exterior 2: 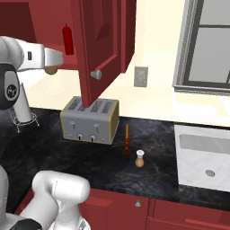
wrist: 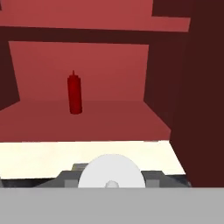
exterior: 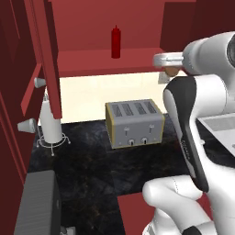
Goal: There are various items on the counter. Only move the condiments/shakers into the cabinet.
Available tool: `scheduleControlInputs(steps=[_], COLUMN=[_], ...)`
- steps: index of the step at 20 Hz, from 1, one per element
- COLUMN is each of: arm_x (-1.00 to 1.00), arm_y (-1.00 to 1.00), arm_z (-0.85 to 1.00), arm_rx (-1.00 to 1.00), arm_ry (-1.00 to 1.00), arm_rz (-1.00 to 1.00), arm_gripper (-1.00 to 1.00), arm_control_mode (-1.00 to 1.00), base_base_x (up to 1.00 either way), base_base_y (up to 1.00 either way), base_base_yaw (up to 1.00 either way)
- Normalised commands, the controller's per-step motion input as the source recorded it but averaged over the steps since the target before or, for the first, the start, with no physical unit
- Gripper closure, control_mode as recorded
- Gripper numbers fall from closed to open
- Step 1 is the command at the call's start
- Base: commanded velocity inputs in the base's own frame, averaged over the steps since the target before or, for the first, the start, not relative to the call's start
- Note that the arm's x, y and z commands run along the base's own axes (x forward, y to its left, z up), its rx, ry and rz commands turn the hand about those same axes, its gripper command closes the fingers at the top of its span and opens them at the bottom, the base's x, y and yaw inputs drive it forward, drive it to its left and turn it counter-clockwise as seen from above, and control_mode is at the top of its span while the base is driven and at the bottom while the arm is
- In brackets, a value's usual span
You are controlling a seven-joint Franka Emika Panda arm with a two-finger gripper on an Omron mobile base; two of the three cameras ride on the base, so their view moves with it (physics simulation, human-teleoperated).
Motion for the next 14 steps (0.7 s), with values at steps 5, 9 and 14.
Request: scheduleControlInputs(steps=[5,9,14], arm_x=[0.55,0.36,0.08], arm_y=[0.00,-0.01,0.00], arm_z=[0.20,0.12,0.01], arm_rx=[0.00,0.07,0.02], arm_ry=[0.01,0.10,0.04], arm_rz=[-0.05,0.07,0.07], arm_gripper=[1.00,1.00,1.00], arm_control_mode=[-1.00,-1.00,-1.00], base_base_x=[0.00,0.00,0.00], base_base_y=[0.00,0.00,0.00], base_base_yaw=[0.00,0.00,0.00])
